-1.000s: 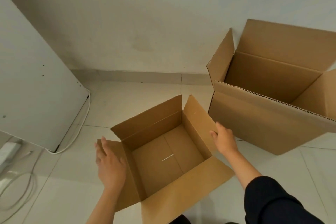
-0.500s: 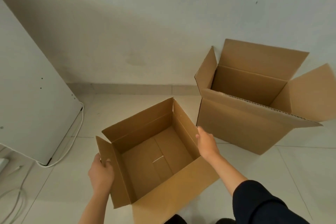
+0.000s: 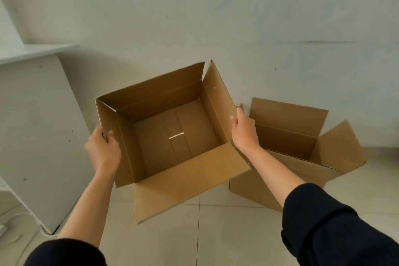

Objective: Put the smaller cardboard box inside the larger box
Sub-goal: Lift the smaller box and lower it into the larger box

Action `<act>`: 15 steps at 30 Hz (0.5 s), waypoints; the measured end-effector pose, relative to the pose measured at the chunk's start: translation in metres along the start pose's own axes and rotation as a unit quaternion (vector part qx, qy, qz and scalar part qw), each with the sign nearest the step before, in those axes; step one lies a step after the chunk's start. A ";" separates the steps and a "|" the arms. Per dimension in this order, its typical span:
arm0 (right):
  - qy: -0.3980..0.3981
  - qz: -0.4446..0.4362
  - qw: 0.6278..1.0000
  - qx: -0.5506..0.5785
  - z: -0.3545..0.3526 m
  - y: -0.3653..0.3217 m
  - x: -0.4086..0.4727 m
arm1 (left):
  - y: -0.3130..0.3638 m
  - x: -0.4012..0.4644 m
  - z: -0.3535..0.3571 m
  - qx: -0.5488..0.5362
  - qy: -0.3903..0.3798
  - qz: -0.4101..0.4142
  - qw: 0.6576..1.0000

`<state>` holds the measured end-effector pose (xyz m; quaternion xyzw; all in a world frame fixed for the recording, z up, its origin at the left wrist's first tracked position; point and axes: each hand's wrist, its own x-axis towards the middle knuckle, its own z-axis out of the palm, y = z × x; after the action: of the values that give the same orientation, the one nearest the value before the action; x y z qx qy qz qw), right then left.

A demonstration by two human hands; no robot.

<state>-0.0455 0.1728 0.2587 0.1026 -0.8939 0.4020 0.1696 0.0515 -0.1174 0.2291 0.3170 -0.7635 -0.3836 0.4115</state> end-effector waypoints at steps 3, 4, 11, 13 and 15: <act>0.044 -0.004 0.999 0.010 -0.030 -0.008 0.006 | 0.039 0.012 -0.001 -0.011 0.005 0.036 0.999; 0.054 0.003 0.998 0.015 -0.040 -0.008 0.008 | 0.054 0.012 -0.001 -0.021 -0.001 0.048 0.999; 0.175 0.051 0.983 -0.005 -0.124 0.021 0.010 | 0.154 0.004 0.033 -0.079 -0.084 0.157 0.981; 0.208 0.063 0.976 -0.016 -0.145 0.034 0.009 | 0.180 -0.004 0.048 -0.089 -0.103 0.189 0.972; 0.238 0.073 0.968 -0.031 -0.163 0.048 0.009 | 0.205 -0.013 0.061 -0.092 -0.115 0.209 0.967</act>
<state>-0.0329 0.3265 0.3302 -0.0668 -0.8448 0.3986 0.3506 -0.0302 0.0165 0.3749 0.0650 -0.8163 -0.3916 0.4195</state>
